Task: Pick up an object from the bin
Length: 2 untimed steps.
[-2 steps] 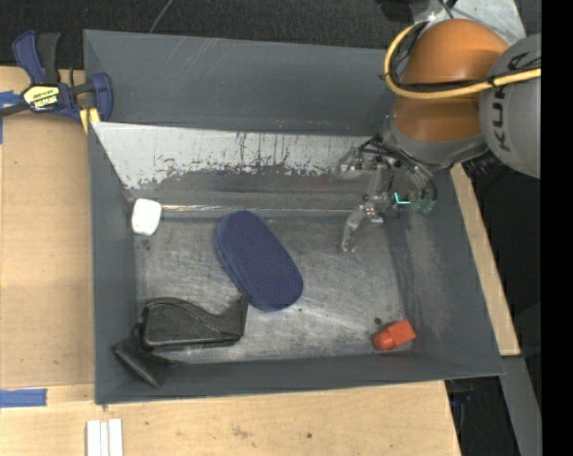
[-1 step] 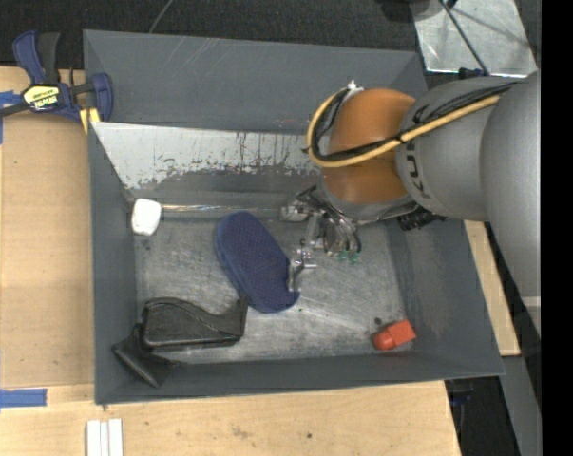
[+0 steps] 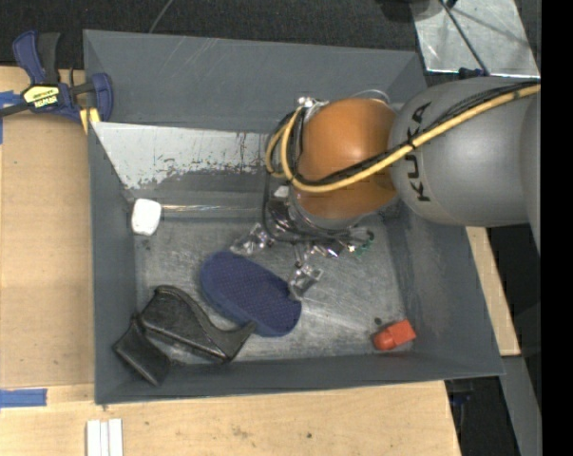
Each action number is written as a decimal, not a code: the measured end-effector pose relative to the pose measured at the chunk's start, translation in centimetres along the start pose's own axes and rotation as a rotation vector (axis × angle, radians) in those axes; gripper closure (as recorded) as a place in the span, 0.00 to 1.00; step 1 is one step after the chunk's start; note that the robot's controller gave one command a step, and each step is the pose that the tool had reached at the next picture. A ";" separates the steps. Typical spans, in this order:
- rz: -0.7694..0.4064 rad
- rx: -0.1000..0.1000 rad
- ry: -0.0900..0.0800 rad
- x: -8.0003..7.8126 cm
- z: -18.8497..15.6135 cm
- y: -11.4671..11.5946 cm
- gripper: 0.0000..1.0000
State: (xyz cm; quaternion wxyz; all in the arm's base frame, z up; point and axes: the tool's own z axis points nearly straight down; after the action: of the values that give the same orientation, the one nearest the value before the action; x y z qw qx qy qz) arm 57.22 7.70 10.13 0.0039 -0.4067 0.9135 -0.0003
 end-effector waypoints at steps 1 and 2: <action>-0.379 0.024 -0.011 -3.5 -1.9 9.4 0.00; -0.343 0.017 -0.011 -6.2 0.5 11.6 0.00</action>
Offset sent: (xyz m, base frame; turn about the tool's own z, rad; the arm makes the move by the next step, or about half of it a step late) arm -0.0585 0.0940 0.0119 -0.3897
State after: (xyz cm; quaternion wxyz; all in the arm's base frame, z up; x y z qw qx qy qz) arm 52.76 20.06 9.64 0.0124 -0.5567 0.8306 -0.0066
